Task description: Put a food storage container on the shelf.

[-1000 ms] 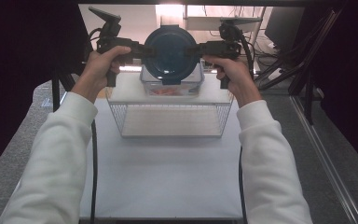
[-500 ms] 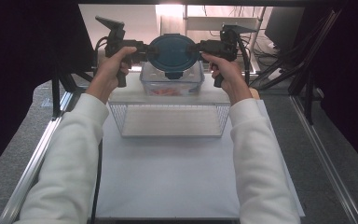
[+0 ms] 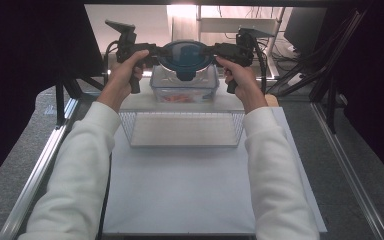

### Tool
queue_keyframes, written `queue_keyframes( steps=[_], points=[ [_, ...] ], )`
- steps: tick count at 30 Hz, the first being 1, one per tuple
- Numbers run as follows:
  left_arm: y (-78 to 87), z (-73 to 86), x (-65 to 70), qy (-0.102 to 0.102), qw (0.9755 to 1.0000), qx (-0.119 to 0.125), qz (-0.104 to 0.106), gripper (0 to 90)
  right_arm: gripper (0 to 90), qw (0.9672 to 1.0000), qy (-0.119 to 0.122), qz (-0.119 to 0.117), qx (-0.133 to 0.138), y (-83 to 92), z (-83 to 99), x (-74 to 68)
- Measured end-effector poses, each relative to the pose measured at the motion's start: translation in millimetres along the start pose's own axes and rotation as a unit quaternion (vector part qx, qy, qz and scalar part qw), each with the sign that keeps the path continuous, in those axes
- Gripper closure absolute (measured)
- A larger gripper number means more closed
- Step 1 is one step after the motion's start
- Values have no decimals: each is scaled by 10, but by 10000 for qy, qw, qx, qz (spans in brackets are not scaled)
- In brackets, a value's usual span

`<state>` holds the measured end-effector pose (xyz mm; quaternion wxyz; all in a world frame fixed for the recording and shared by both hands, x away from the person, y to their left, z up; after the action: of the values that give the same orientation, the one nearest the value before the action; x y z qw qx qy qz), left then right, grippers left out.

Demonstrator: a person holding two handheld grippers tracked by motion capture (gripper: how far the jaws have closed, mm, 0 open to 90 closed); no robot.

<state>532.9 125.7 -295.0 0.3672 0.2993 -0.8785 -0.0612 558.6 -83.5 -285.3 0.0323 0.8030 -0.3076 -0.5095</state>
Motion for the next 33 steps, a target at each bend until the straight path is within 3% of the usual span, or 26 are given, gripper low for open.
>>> queue_keyframes(
  steps=[2,5,10,16,23,26,30,33],
  points=[
    [24,-21,-10,8,9999,139,-73,171,235,9998,159,83,84,7,-3,-8],
    [100,-38,0,-159,9993,291,-177,133,147,9996,238,-41,116,70,-6,-29],
    [252,-18,122,-446,9978,480,-98,127,125,9977,637,-53,231,245,30,-86],
    [372,99,208,-760,9960,382,-291,135,119,9949,970,65,261,414,122,-104],
    [555,288,257,-1121,9923,261,-468,143,127,9868,1575,341,135,583,325,-149],
    [639,398,273,-1283,9898,204,-587,143,139,9810,1864,519,113,655,422,-132],
    [748,588,331,-1396,9886,102,-557,145,160,9783,2004,520,65,776,565,-110],
    [834,760,372,-1532,9865,41,-585,146,169,9722,2238,684,14,871,686,-86]
  ],
)
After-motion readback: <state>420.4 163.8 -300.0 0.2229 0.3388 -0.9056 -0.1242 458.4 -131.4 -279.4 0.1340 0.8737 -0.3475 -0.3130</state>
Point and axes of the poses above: each handheld gripper's, and its own axes: y roughly backward along the jaws, z roughly out of its underside, x roughly to its right, the point moved 7 cm from there along -y, roughly forward along the jaws, and after that the axes turned 10 degrees about -y, right-handed, at the moved point
